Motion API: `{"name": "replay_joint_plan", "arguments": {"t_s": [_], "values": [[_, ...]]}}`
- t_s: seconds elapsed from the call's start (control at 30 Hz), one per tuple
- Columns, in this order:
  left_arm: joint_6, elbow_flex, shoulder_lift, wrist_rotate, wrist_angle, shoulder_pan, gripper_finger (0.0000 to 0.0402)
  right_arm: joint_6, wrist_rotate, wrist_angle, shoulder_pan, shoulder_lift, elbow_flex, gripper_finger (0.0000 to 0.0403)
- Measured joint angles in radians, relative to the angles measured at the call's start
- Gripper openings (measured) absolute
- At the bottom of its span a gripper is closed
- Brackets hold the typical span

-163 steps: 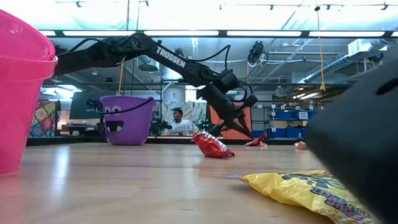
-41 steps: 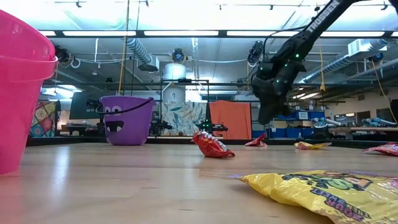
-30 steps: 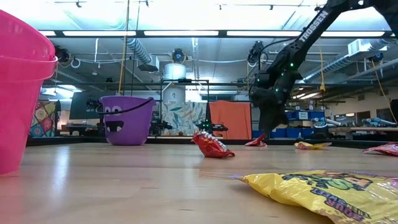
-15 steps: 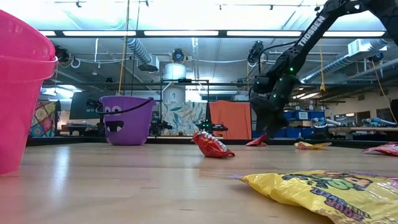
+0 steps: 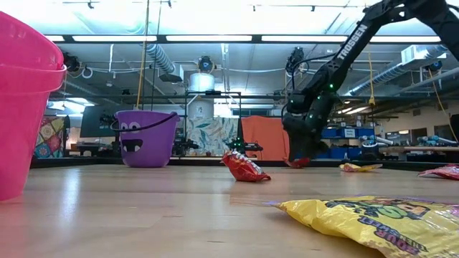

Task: Sort candy by brand, put in halloween buckets
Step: Put the red candy into the purple bucket

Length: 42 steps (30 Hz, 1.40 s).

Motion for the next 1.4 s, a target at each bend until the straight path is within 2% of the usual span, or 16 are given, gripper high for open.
{"name": "replay_joint_plan", "arguments": {"t_s": [0.1, 0.17, 0.27, 0.43, 0.5, 0.7, 0.83, 0.93, 1.03, 1.17, 1.27, 1.4], "values": [[0.000, 0.000, 0.000, 0.000, 0.002, 0.000, 0.0006, 0.002, 0.002, 0.001, 0.014, 0.009, 0.004, 0.0264], [0.000, 0.000, 0.000, -0.001, 0.002, 0.000, 0.0006, 0.001, 0.007, -0.006, 0.022, 0.009, 0.012, 0.0240], [0.000, 0.000, 0.000, -0.001, 0.002, 0.000, 0.0006, 0.003, 0.017, -0.025, 0.031, 0.008, 0.031, 0.0180], [0.001, 0.000, 0.000, -0.001, 0.001, 0.000, 0.0006, -0.004, 0.000, -0.043, 0.044, 0.005, 0.072, 0.0050], [0.006, 0.000, 0.000, -0.001, 0.001, 0.000, 0.0006, -0.016, 0.000, -0.067, 0.059, 0.004, 0.088, 0.0016], [0.031, 0.000, 0.000, -0.001, 0.001, 0.001, 0.0006, 0.000, -0.007, -0.138, 0.158, -0.038, 0.142, 0.0032], [0.070, 0.000, 0.000, -0.017, 0.001, 0.002, 0.0006, 0.052, -0.079, -0.116, 0.283, -0.100, 0.171, 0.0018], [0.089, 0.000, -0.001, -0.037, 0.001, 0.002, 0.0006, 0.133, -0.164, -0.036, 0.377, -0.149, 0.207, 0.0008], [0.111, 0.000, -0.019, -0.048, -0.002, 0.002, 0.0006, 0.301, -0.325, 0.174, 0.444, -0.183, 0.228, 0.0008], [0.159, 0.000, -0.082, -0.055, -0.002, 0.001, 0.0006, 0.645, -0.568, 0.609, 0.488, -0.190, 0.235, 0.0010], [0.198, 0.001, -0.135, -0.079, -0.002, 0.001, 0.0006, 0.863, -0.634, 0.877, 0.501, -0.179, 0.235, 0.0010], [0.255, 0.001, -0.213, -0.107, -0.005, 0.001, 0.0006, 0.946, -0.625, 0.950, 0.497, -0.179, 0.235, 0.0010]]}}
